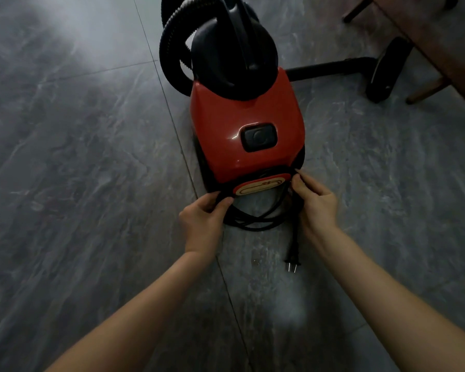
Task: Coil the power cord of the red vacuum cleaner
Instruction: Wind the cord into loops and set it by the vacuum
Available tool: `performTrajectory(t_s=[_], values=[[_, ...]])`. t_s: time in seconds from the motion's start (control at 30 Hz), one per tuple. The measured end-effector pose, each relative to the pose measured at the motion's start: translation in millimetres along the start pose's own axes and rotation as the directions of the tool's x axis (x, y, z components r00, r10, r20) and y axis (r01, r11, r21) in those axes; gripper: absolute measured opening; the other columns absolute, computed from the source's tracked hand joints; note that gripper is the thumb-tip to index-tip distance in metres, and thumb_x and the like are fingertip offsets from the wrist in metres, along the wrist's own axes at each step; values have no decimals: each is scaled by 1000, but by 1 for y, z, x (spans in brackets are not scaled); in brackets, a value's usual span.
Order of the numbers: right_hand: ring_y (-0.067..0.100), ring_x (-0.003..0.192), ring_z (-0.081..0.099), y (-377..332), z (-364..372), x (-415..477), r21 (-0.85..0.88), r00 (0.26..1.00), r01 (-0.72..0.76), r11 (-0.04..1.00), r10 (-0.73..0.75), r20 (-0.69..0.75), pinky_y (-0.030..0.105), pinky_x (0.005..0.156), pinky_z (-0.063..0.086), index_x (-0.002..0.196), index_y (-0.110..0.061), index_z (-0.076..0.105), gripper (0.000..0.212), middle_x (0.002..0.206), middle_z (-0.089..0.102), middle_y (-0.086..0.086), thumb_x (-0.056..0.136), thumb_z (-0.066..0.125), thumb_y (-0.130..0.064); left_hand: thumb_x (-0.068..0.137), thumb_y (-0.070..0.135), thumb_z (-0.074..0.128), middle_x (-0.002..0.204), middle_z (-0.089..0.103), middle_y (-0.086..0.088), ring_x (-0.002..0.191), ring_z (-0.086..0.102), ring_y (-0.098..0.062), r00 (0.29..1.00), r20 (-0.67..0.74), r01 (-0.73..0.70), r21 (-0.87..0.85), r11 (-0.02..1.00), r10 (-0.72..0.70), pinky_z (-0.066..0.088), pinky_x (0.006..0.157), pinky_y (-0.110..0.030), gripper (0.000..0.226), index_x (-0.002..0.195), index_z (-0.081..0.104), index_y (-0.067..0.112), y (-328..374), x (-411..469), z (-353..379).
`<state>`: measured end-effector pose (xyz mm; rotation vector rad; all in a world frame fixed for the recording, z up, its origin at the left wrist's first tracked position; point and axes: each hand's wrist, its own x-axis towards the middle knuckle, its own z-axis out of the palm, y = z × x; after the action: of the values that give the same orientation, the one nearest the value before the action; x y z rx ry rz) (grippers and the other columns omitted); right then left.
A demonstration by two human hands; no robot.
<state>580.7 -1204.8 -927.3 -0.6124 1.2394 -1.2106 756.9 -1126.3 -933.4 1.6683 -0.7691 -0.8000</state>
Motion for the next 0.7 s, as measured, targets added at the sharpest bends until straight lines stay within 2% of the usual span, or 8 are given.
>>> performTrajectory(t_s=[0.13,0.33,0.53,0.7], values=[[22,93,70,9,-4,-5,-35,998,-44,998,43,-35,32,88,57,109,0,70,22,101,74,13,88,67,-3,83,18,77,78,69,22,74,67,10,1000,5,13,26,1000,-13,53,73,-14,17,92,71,31,-3,3,-1],[14,79,71,8,4,-6,18,999,-48,999,47,3,26,78,59,96,-9,73,11,83,77,1,90,64,-4,82,18,78,84,75,11,84,72,-6,999,13,33,1,999,-33,57,81,-28,19,87,72,36,-3,10,-5],[9,74,71,4,9,-7,16,999,-42,999,42,1,22,69,58,95,-11,72,11,79,77,-3,91,65,-5,81,18,78,85,73,14,84,71,-2,996,16,85,-21,996,-84,56,81,-23,19,99,75,22,0,13,-5],[12,73,70,5,6,-13,7,998,-67,998,67,10,25,72,59,95,-12,73,10,80,76,0,90,66,-7,82,17,77,87,74,11,83,71,-1,996,15,86,-34,996,-86,55,79,-20,20,102,76,15,0,13,-9]])
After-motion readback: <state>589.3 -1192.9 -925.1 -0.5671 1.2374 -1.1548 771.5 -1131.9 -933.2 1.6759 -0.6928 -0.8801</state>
